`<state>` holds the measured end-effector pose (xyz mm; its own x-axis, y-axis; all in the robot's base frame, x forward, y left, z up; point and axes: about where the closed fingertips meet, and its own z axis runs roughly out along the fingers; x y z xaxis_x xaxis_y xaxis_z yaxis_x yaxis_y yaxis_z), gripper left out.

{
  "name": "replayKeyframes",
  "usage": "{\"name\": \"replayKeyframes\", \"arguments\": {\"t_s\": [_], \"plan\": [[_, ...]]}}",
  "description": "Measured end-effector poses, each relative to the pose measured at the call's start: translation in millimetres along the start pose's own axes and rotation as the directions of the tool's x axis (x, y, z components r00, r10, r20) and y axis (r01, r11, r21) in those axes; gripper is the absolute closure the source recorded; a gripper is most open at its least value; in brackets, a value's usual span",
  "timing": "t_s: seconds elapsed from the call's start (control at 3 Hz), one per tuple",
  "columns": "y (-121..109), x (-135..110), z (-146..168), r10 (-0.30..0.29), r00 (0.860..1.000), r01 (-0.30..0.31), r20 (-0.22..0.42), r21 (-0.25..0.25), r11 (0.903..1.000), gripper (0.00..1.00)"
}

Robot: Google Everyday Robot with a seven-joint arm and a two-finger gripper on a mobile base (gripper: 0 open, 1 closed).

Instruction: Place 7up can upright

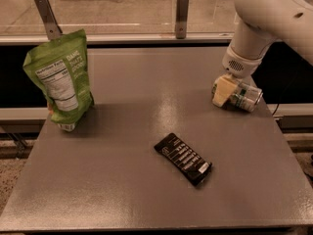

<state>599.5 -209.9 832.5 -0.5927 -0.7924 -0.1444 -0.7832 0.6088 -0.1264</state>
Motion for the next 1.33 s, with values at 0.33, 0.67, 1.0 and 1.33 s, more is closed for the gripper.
{"name": "replayKeyframes", "arguments": {"t_s": [0.33, 0.67, 1.0, 1.33], "plan": [[0, 0, -3, -0.009, 1.0, 0.009, -0.011, 0.002, 1.0, 0.59], [-1, 0, -13, -0.021, 1.0, 0.021, -0.007, 0.01, 0.9997, 0.82], [-4, 1, -29, -0.034, 0.999, 0.034, 0.004, 0.022, 0.9992, 1.0], [-2, -2, -43, -0.076, 0.997, 0.075, 0.013, 0.039, 0.9964, 1.0]]}}
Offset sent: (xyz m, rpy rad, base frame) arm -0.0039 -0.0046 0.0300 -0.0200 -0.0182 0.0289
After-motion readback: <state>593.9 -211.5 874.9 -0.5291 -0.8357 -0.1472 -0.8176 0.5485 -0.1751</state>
